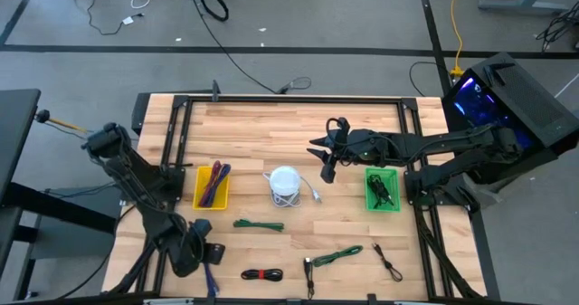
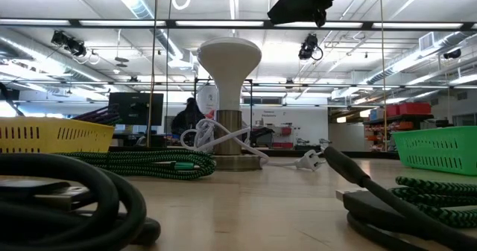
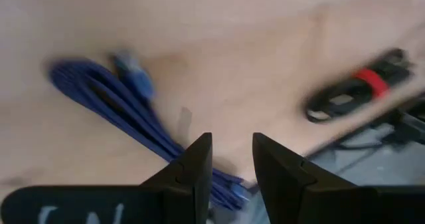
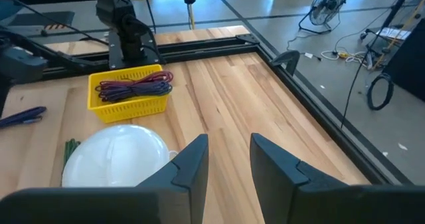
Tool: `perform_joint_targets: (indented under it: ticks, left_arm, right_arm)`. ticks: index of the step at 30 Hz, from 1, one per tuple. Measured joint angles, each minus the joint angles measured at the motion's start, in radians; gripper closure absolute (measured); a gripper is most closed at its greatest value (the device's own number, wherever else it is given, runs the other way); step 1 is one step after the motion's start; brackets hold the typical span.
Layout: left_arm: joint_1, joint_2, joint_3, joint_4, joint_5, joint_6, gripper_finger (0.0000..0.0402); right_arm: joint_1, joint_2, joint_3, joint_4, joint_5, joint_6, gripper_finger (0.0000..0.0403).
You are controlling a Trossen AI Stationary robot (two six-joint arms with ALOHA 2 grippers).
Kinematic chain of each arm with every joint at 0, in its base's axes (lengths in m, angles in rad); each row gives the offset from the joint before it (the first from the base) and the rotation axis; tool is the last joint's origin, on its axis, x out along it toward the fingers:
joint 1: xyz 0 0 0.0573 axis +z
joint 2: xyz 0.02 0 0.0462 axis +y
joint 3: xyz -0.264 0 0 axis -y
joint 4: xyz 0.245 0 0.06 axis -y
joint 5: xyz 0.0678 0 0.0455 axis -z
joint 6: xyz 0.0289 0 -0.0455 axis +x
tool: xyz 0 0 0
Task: Pick & Place USB Port
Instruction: Put the purple charger cable into the yellow bin
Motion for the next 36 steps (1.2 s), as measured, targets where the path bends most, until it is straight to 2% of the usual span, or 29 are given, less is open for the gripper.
perform_joint_targets:
  ticks: [4, 10, 17, 21, 27, 32, 36]
  left_arm:
    - [0.0, 0.032, 0.084, -0.048, -0.024, -0.017, 0.029]
    - [0.0, 0.147, 0.275, -0.313, 0.061, -0.074, 0.029]
    - [0.011, 0.295, 0.393, -0.277, 0.076, -0.081, 0.029]
    - [0.014, 0.347, 0.435, -0.311, 0.132, -0.081, 0.0293]
    - [0.012, 0.351, 0.451, -0.363, 0.119, -0.066, 0.0325]
    - [0.0, 0.351, 0.451, -0.418, 0.149, -0.062, 0.035]
    - [-0.019, 0.347, 0.451, -0.439, 0.141, 0.028, 0.0355]
  right_arm:
    - [0.0, 0.0, 0.0, -0.001, -0.027, -0.005, 0.0292]
    - [0.0, 0.0, 0.0, -0.002, -0.068, -0.029, 0.0292]
    - [0.0, 0.0, 0.0, -0.025, -0.067, -0.031, 0.0292]
    - [0.0, 0.0, 0.0, -0.033, -0.068, -0.031, 0.0292]
    - [0.0, 0.0, 0.0, -0.039, -0.068, -0.031, 0.0292]
    - [0.0, 0.0, 0.0, -0.038, -0.067, -0.032, 0.0292]
    - [0.0, 0.0, 0.0, -0.038, -0.067, -0.031, 0.0292]
